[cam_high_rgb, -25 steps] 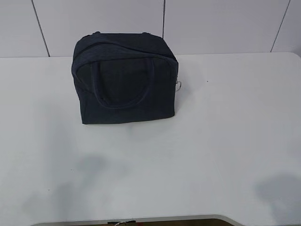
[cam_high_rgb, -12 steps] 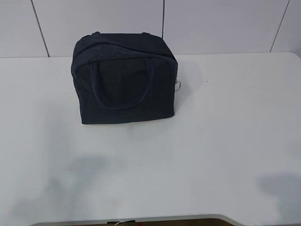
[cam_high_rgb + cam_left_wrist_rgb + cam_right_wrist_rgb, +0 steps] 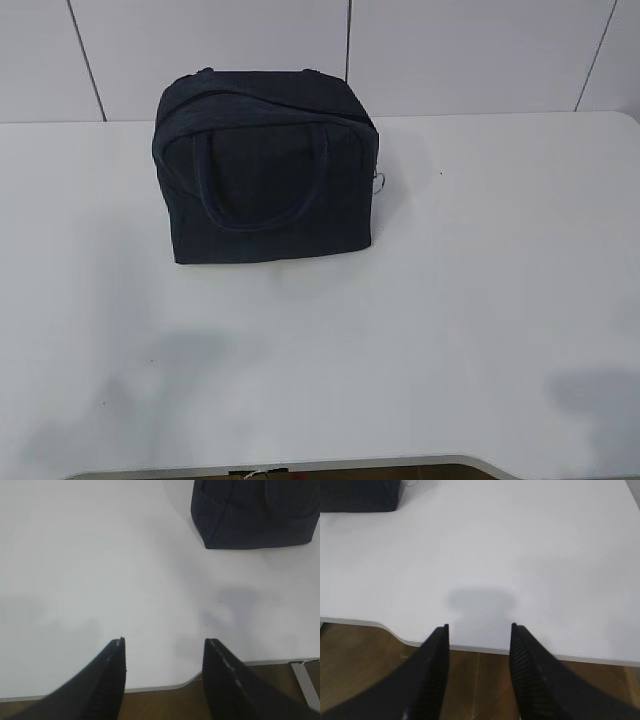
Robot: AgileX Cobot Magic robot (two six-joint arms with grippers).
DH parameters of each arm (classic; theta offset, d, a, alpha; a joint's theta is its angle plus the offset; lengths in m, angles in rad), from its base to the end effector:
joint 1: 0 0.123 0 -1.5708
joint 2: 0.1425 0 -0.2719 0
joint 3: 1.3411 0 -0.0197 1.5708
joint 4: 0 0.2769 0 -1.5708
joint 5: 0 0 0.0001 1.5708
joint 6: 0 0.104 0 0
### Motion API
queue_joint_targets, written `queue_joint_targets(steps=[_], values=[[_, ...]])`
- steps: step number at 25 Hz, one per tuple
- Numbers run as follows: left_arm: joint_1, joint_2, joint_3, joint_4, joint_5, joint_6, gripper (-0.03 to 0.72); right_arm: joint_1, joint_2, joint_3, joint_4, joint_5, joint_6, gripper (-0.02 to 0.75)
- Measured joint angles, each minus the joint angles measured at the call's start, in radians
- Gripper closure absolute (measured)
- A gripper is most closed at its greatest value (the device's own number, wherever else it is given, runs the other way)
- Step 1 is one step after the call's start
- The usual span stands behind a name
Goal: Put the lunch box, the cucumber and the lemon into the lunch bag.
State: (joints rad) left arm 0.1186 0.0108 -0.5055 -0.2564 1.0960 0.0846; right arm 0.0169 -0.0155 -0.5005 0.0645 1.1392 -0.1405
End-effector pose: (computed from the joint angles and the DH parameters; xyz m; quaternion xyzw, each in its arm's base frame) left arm 0.0431 -0.0185 0.2845 -0.0077 0.8565 -0.0763 0.5103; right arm 0.0363 0.0067 0.2777 -0.0710 0.8658 0.0015 0.4954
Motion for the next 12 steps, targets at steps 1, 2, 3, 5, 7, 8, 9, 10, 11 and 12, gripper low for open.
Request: queue_joint_targets(steps=[1, 2, 3, 5, 7, 8, 9, 10, 11, 12], values=[[-0.006, 0.0, 0.0, 0.0, 0.0, 0.0, 0.329, 0.0, 0.0, 0.0, 0.0, 0.0, 0.0, 0.404], [-0.016, 0.0, 0.0, 0.0, 0.0, 0.0, 0.329, 0.006, 0.0, 0.0, 0.0, 0.0, 0.0, 0.404], [-0.031, 0.0, 0.0, 0.0, 0.0, 0.0, 0.329, 0.013, 0.0, 0.0, 0.0, 0.0, 0.0, 0.404], [-0.049, 0.0, 0.0, 0.0, 0.0, 0.0, 0.329, 0.023, 0.0, 0.0, 0.0, 0.0, 0.0, 0.404], [-0.056, 0.0, 0.0, 0.0, 0.0, 0.0, 0.329, 0.025, 0.0, 0.0, 0.0, 0.0, 0.0, 0.404], [-0.056, 0.0, 0.0, 0.0, 0.0, 0.0, 0.329, 0.025, 0.0, 0.0, 0.0, 0.0, 0.0, 0.404], [-0.056, 0.0, 0.0, 0.0, 0.0, 0.0, 0.329, 0.025, 0.0, 0.0, 0.0, 0.0, 0.0, 0.404], [-0.056, 0.0, 0.0, 0.0, 0.0, 0.0, 0.329, 0.025, 0.0, 0.0, 0.0, 0.0, 0.0, 0.404], [-0.056, 0.0, 0.0, 0.0, 0.0, 0.0, 0.329, 0.025, 0.0, 0.0, 0.0, 0.0, 0.0, 0.404], [-0.056, 0.0, 0.0, 0.0, 0.0, 0.0, 0.329, 0.025, 0.0, 0.0, 0.0, 0.0, 0.0, 0.404]])
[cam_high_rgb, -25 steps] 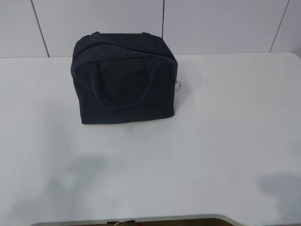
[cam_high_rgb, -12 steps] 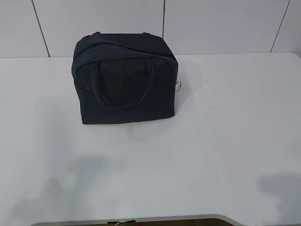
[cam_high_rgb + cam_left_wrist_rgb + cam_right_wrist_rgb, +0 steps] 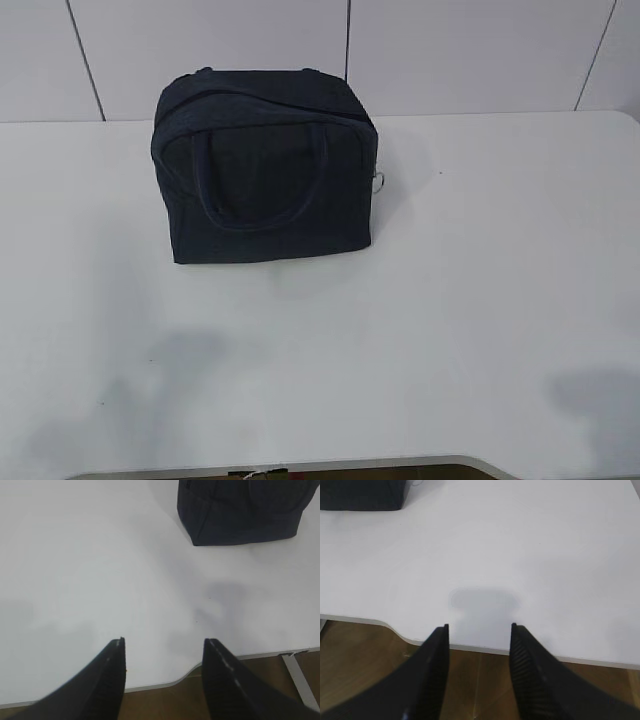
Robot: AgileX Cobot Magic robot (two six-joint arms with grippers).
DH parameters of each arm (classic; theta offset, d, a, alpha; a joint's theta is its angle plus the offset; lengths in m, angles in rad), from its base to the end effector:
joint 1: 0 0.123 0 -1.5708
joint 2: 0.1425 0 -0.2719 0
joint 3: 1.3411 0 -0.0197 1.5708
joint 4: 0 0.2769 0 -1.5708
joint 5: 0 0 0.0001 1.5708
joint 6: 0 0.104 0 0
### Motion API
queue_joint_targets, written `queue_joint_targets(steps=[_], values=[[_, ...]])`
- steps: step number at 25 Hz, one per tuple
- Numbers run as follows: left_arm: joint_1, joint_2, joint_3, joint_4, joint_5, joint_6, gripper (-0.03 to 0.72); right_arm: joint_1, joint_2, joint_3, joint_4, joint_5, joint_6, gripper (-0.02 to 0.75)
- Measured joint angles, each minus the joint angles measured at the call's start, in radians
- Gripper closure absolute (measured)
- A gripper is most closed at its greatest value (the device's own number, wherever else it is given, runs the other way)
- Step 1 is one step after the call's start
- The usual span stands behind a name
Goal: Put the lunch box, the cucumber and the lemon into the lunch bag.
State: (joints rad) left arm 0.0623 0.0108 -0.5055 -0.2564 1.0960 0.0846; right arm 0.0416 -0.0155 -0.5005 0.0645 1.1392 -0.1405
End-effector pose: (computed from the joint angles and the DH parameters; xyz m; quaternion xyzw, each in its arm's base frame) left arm 0.0420 -0.0209 0.2845 0.0164 0.8564 -0.0906 0.5080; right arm 0.0361 0.0076 0.2777 -0.0817 0.8648 0.0076 0.4953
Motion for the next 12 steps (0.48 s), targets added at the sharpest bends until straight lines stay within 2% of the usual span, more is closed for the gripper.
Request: queue_joint_targets(steps=[12], values=[[0.0, 0.0, 0.0, 0.0, 0.0, 0.0, 0.33, 0.0, 0.0, 0.0, 0.0, 0.0, 0.0, 0.404]])
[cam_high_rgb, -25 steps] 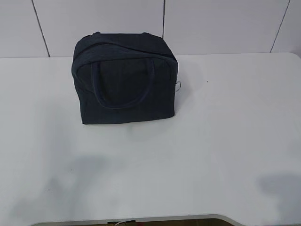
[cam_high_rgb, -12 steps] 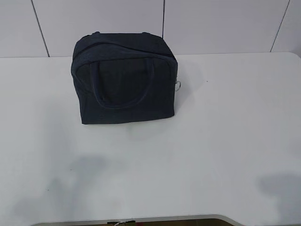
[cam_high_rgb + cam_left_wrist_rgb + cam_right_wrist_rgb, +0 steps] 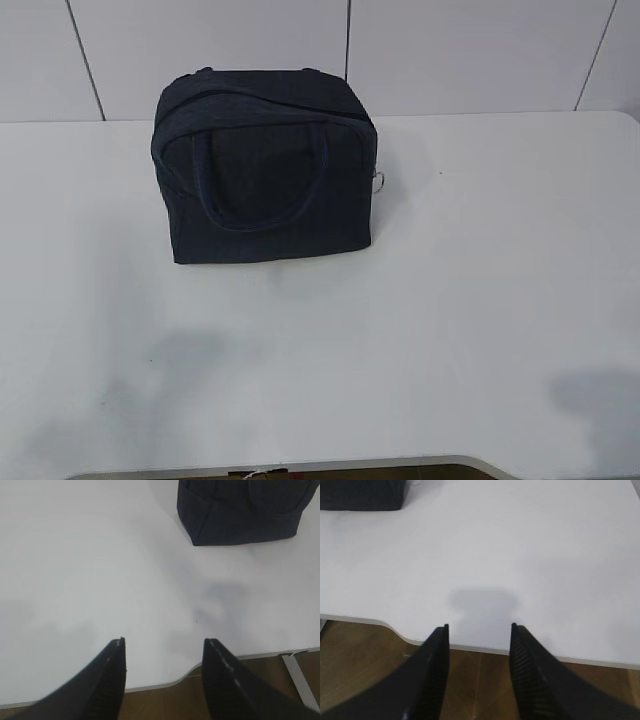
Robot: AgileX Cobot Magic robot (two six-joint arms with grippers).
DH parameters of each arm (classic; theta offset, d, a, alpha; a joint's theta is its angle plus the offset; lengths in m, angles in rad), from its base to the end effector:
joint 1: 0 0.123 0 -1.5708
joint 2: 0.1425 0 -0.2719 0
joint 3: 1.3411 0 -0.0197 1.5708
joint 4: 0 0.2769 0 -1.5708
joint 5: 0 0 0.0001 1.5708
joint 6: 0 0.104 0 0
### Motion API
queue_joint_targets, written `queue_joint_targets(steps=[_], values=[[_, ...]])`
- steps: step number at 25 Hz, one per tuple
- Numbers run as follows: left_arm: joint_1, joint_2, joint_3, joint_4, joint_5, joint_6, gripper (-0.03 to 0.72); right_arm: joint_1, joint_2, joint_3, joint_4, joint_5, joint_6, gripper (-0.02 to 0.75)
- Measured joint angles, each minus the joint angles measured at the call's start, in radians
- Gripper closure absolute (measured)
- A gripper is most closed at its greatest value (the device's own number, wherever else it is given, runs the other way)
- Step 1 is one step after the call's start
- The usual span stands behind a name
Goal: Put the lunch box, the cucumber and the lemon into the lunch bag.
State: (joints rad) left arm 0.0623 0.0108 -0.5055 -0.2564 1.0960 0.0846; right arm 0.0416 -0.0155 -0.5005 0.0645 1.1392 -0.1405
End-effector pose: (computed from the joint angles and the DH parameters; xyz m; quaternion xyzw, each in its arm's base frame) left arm 0.0420 -0.0209 0.2845 0.0164 0.8564 -0.0906 0.5080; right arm 0.0361 0.0076 0.2777 -0.0817 0.8648 0.0076 0.4953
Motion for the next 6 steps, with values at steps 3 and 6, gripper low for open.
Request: queue_joint_targets(steps=[3, 6], values=[[0.0, 0.0, 0.0, 0.0, 0.0, 0.0, 0.33, 0.0, 0.0, 0.0, 0.0, 0.0, 0.0, 0.404], [0.0, 0.0, 0.0, 0.0, 0.0, 0.0, 0.33, 0.0, 0.0, 0.0, 0.0, 0.0, 0.0, 0.404]])
